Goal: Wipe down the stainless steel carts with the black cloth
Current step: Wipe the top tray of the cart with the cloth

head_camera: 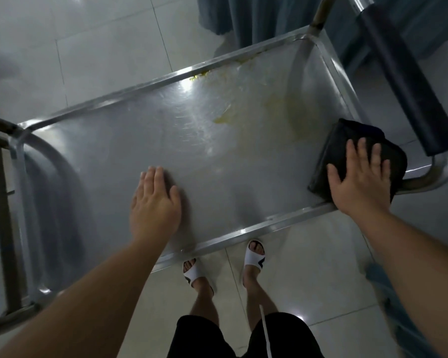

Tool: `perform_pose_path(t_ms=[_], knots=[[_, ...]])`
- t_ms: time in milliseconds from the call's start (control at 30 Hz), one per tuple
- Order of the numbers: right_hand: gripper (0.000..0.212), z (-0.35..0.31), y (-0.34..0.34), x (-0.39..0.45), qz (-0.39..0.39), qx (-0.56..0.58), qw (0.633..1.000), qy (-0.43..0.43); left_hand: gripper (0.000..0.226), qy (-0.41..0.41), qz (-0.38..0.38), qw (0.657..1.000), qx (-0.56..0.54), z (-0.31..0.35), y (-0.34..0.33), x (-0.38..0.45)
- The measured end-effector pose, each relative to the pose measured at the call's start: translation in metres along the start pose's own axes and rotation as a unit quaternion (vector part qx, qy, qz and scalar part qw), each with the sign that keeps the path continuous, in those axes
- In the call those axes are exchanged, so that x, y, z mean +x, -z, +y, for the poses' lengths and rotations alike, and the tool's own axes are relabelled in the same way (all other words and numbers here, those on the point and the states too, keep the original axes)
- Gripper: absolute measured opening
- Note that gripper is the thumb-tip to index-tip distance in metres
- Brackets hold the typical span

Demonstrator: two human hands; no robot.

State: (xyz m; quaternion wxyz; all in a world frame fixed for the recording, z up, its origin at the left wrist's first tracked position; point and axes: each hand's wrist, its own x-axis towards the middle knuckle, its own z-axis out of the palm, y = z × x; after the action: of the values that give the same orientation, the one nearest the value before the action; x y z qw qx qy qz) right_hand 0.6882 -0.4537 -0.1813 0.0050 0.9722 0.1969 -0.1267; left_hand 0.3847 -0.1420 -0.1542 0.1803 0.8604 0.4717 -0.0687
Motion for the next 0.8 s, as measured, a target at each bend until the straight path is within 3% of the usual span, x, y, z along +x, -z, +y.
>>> perform_pose_path(t_ms=[100, 167, 300, 467, 667, 800], knots=[[0.081, -0.029, -0.001, -0.006, -0.015, 0.032, 0.997, -0.074, 0.065, 0.005, 0.016, 1.0, 0.008, -0.008, -0.007, 0.009], [0.081, -0.054, -0.004, -0.021, -0.022, 0.048, 0.996, -0.067, 0.065, 0.005, 0.026, 1.0, 0.007, -0.011, -0.011, 0.018], [0.079, -0.127, -0.019, -0.077, -0.016, 0.004, 0.993, 0.117, 0.066, 0.02, 0.043, 0.999, 0.0, -0.01, -0.017, 0.037], [0.079, -0.224, -0.03, -0.097, -0.052, -0.024, 0.915, 0.399, 0.065, 0.033, 0.075, 0.996, -0.039, -0.014, -0.012, 0.05], [0.076, -0.258, -0.03, -0.058, -0.073, -0.067, 0.87, 0.483, 0.064, 0.043, 0.088, 0.994, -0.056, -0.014, -0.002, 0.062], [0.07, -0.234, -0.019, -0.013, -0.047, -0.059, 0.89, 0.45, 0.061, 0.018, 0.095, 0.994, -0.053, 0.005, -0.012, 0.071]])
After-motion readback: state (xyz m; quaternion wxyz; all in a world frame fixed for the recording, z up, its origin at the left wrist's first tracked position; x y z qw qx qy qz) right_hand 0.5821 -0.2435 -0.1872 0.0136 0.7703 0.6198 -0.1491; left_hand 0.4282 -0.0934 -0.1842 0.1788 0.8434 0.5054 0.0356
